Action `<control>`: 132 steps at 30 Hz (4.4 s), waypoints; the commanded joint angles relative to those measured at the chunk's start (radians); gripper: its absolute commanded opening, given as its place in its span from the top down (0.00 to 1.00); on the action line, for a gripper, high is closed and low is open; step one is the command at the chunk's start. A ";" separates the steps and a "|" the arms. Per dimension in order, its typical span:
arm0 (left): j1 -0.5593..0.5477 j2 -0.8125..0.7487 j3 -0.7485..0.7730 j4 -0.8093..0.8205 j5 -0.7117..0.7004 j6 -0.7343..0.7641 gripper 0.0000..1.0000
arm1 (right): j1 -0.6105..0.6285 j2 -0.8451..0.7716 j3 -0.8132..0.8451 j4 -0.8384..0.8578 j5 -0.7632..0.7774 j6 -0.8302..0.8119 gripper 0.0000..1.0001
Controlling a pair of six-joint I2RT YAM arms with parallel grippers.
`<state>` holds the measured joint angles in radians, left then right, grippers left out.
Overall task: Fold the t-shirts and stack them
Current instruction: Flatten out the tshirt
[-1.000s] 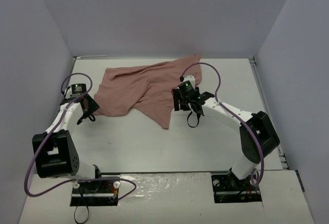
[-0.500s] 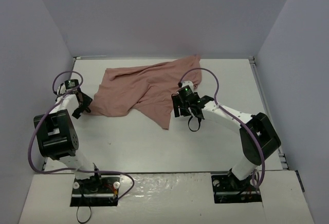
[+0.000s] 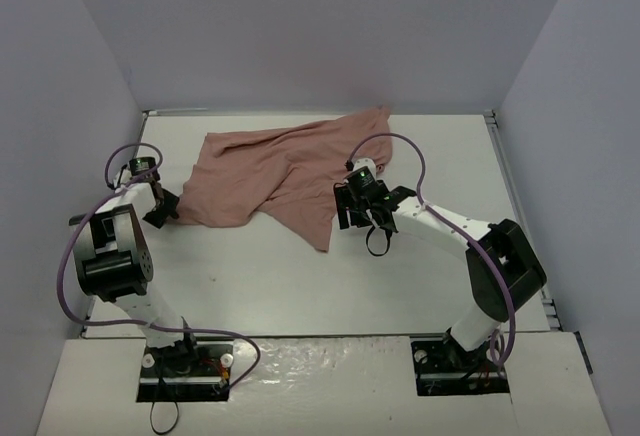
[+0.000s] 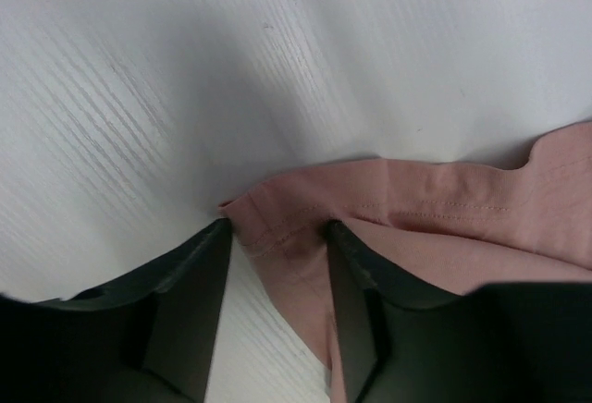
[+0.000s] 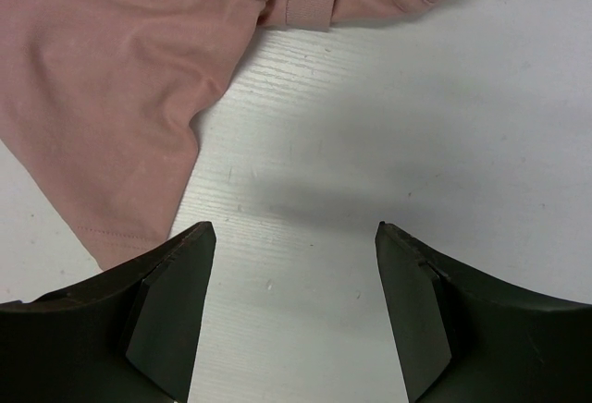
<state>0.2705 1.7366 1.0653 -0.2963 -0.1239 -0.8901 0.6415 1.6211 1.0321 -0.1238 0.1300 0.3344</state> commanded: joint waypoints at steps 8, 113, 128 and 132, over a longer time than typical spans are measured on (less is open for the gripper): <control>0.034 -0.068 -0.057 0.062 0.004 -0.023 0.74 | 0.004 -0.013 -0.002 0.013 -0.009 -0.005 0.32; 0.173 -0.274 1.343 0.001 0.537 -0.078 1.00 | -0.348 -0.185 1.312 -0.187 0.172 -0.546 1.00; 0.104 -0.348 1.293 0.040 0.550 -0.004 1.00 | -0.348 -0.223 1.292 -0.159 0.162 -0.553 1.00; 0.036 -0.411 1.288 -0.004 0.523 0.086 1.00 | -0.348 -0.324 1.206 -0.157 0.149 -0.548 1.00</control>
<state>0.3531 1.4311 2.3116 -0.3653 0.4419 -0.9146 0.3073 1.4300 2.2811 -0.3969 0.2653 -0.1925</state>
